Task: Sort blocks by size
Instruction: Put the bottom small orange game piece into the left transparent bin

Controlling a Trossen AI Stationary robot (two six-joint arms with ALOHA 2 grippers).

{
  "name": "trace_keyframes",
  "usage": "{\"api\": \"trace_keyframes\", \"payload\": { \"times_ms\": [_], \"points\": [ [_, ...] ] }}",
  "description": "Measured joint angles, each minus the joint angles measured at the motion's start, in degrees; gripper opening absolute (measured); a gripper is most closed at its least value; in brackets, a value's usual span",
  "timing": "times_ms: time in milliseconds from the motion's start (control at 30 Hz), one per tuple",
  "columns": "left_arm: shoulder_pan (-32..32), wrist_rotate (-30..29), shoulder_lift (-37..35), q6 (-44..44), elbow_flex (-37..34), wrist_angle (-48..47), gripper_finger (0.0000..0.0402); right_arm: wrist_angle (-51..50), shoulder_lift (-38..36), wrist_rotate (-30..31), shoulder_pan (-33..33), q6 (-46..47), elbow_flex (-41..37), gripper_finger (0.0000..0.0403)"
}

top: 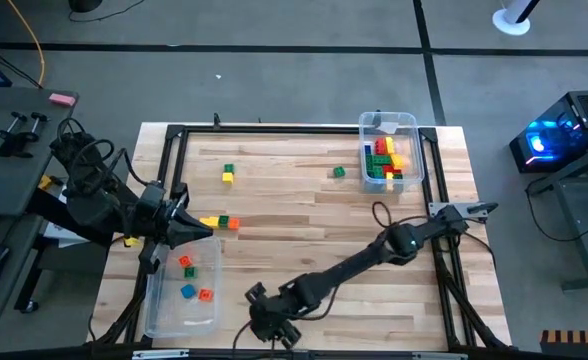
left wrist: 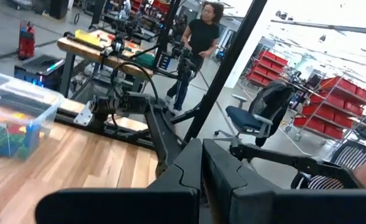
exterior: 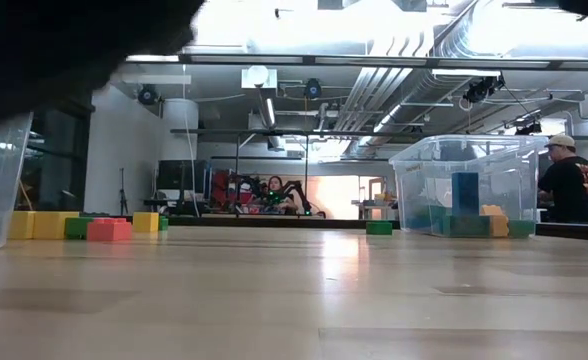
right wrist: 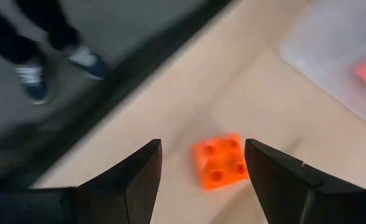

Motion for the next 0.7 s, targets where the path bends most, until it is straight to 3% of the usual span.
{"api": "trace_keyframes", "payload": {
  "times_ms": [100, 267, 700],
  "points": [
    [0.0, -0.01, 0.07, -1.0, 0.0, -0.65, 0.0, 0.96, 1.12, 3.98, -0.28, 0.02, -0.02, 0.0226],
    [0.0, 0.0, 0.07, -1.39, 0.0, -1.61, 0.0, 0.53, 1.06, -2.59, -1.54, -2.51, 0.11, 0.0226],
    [0.0, 0.02, 0.09, -3.62, 0.0, -3.59, 0.0, 2.84, 4.91, -2.74, -2.29, -4.06, 0.21, 0.0226]
  ]
}}
